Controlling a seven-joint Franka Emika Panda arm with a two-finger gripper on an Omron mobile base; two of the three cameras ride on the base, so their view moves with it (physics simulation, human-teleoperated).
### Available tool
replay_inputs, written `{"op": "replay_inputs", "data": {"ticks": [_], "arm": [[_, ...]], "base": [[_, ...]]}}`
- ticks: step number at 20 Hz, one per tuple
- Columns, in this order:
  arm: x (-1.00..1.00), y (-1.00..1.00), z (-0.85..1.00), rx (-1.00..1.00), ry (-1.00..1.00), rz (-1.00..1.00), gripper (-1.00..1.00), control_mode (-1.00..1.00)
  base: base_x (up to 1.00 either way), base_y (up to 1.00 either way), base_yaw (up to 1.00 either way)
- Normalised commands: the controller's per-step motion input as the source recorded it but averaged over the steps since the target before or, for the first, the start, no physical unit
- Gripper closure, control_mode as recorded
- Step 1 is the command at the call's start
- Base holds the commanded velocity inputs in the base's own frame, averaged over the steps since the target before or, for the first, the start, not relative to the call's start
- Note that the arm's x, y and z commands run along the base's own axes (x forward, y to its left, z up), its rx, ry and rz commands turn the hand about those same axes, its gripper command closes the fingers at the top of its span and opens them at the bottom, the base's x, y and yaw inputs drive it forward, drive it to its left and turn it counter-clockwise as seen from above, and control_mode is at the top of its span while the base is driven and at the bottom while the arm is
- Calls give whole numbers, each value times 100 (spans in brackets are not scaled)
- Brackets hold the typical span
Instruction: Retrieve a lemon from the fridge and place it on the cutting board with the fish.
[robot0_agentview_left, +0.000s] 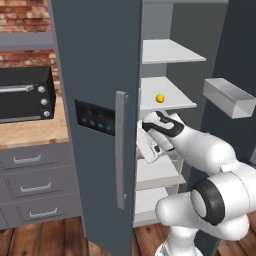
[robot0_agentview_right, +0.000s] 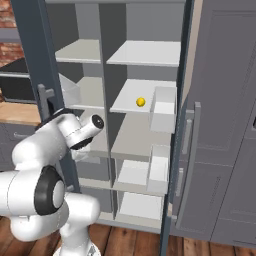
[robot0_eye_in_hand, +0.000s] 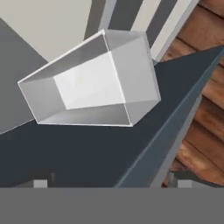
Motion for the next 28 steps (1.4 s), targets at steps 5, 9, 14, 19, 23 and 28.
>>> {"op": "replay_inputs", "data": {"ticks": [5,9,14,19,23,28], "arm": [[-29,55,0,4,15,15,-100,-100],[-47,73,0,5,17,17,-100,-100],[-60,85,0,6,21,18,-100,-100],[-58,86,0,8,22,18,-100,-100],[-39,72,7,10,20,15,-100,-100],[-18,15,33,9,7,3,-100,-100]], "base": [[0,0,0],[0,0,0],[0,0,0],[0,0,0],[0,0,0],[0,0,0]]}}
